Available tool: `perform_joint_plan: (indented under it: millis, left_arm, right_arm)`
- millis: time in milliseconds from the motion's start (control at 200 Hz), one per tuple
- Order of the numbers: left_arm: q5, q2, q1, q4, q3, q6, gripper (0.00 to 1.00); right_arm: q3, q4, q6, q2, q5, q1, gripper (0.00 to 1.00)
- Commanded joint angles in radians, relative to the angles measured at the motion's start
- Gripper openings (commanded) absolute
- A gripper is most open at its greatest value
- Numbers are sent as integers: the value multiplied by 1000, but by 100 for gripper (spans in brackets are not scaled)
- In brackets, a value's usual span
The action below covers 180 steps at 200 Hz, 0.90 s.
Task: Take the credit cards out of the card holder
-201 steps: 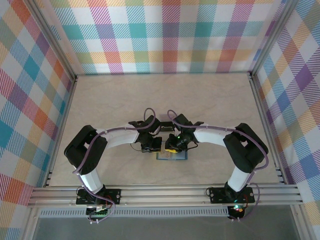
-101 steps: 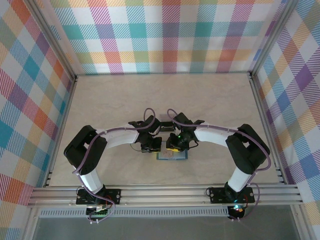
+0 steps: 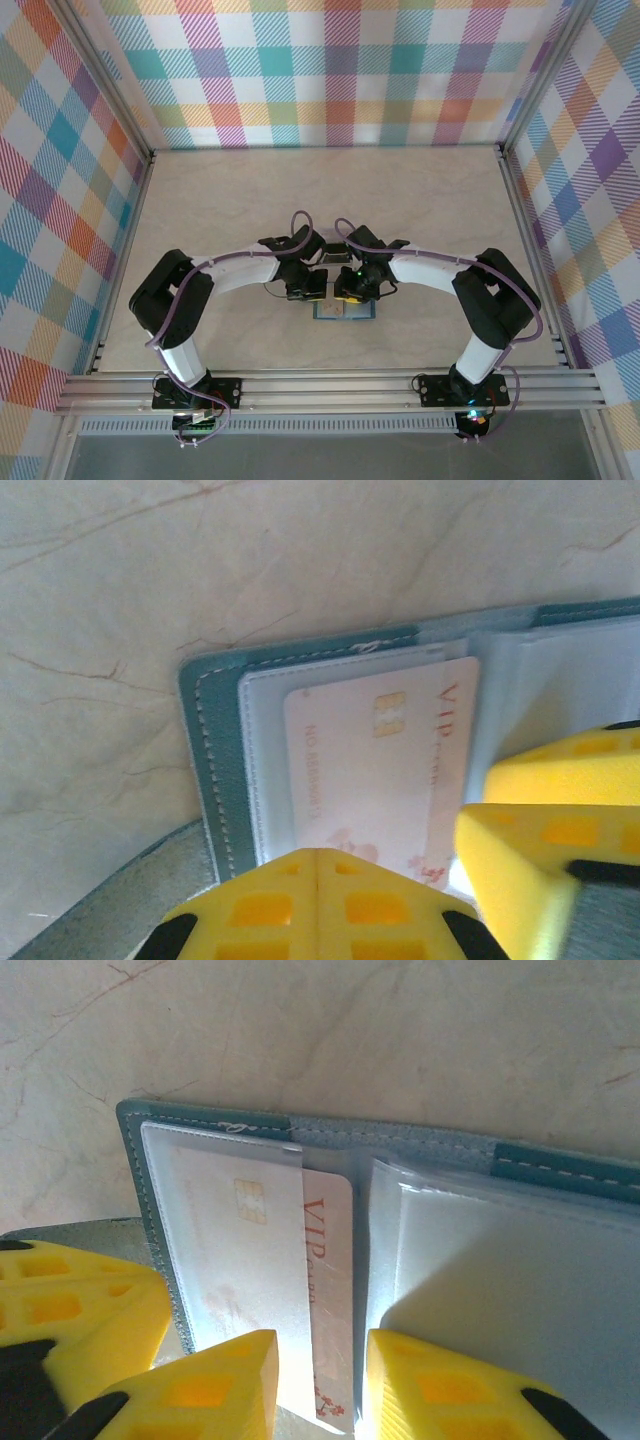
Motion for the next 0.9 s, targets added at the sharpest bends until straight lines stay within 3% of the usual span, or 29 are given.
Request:
perform_joint_plan:
  millis: [0,605,895]
  left_arm:
    - [-10,38,-2,-55,18,26,0]
    - [-27,76,-4,-80,14,42,0]
    - [-27,79,-9,-80,17,41,0]
  right_arm:
    - [-5,21,-18,20,-21,-3,29]
    - [-17,14,-39,43,0,-6,28]
    - [-124,264,16,7,-173,-33,26]
